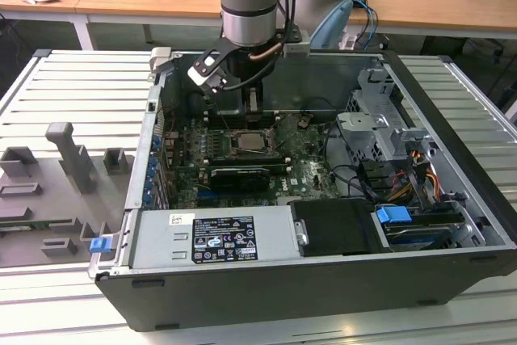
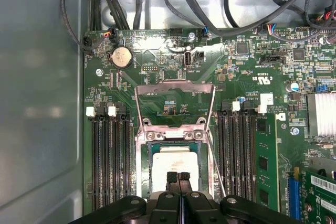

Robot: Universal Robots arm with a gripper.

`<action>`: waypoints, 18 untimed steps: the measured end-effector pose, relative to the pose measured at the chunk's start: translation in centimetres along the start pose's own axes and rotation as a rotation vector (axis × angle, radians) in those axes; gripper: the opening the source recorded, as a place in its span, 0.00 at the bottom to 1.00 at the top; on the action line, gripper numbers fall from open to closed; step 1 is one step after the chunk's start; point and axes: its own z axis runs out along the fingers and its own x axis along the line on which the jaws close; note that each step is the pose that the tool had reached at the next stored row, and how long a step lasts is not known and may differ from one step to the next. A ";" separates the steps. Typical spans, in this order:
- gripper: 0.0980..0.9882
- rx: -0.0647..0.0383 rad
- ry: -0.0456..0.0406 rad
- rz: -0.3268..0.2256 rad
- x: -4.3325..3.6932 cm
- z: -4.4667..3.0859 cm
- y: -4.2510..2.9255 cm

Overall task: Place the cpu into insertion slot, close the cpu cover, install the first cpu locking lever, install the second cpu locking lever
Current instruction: 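Close the cpu cover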

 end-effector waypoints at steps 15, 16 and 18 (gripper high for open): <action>0.01 0.000 -0.0006 0.006 0.00 -0.35 0.03; 0.01 0.000 -0.0006 0.006 0.00 -0.39 0.03; 0.01 0.000 -0.0007 0.007 0.00 -0.44 0.04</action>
